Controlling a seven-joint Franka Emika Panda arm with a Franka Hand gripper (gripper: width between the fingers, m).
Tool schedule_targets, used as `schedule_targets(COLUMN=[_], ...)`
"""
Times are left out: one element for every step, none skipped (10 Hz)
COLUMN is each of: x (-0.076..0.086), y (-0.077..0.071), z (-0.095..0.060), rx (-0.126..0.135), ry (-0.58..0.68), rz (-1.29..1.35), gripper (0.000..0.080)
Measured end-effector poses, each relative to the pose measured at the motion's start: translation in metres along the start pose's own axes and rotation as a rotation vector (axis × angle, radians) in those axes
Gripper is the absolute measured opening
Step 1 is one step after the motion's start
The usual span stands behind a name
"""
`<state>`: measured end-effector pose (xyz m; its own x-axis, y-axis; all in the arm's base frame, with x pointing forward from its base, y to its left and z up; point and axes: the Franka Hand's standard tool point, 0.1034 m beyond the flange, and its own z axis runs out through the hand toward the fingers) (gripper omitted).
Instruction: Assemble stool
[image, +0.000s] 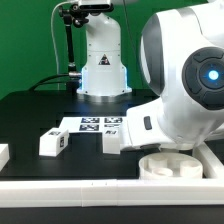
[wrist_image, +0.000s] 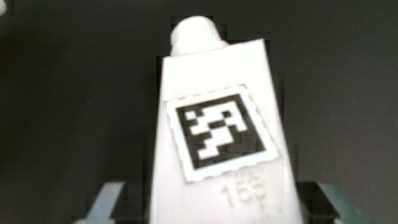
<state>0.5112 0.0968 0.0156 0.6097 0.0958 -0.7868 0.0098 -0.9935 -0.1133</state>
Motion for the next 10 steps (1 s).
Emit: schedule_targets(x=[-0.007,-0.019,-0.028,-0.032,-0.032,-0.028,-0.025,-0.018,-0.023,-0.023], y=[-0.002,-0.003,-0.003,-0.003,-0.003,-0.004,-0.004,-0.005,-0.004,-0.003], z=[-0.01,-0.024,-0.036,-0.042,-0.042,-0.043,-0.045,-0.053,-0.063,-0.083], rx=[0.003,0.003,0.003,0.002,0.002,0.002,0.002,0.002,0.001,0.003], ry=[0.006,0.01,0.022,0.025,0.023,0.042,0.058,0.144,0.173,0.247], rz=[-0.002,-0.003,-0.004,-0.008,-0.017,-0.017,-0.017,-0.017,-0.027,-0.031], gripper=[0.0327,0.0327,0.0327,0.0328,0.0328,0.0328,0.0328,0.0328,0.0328,0.0328])
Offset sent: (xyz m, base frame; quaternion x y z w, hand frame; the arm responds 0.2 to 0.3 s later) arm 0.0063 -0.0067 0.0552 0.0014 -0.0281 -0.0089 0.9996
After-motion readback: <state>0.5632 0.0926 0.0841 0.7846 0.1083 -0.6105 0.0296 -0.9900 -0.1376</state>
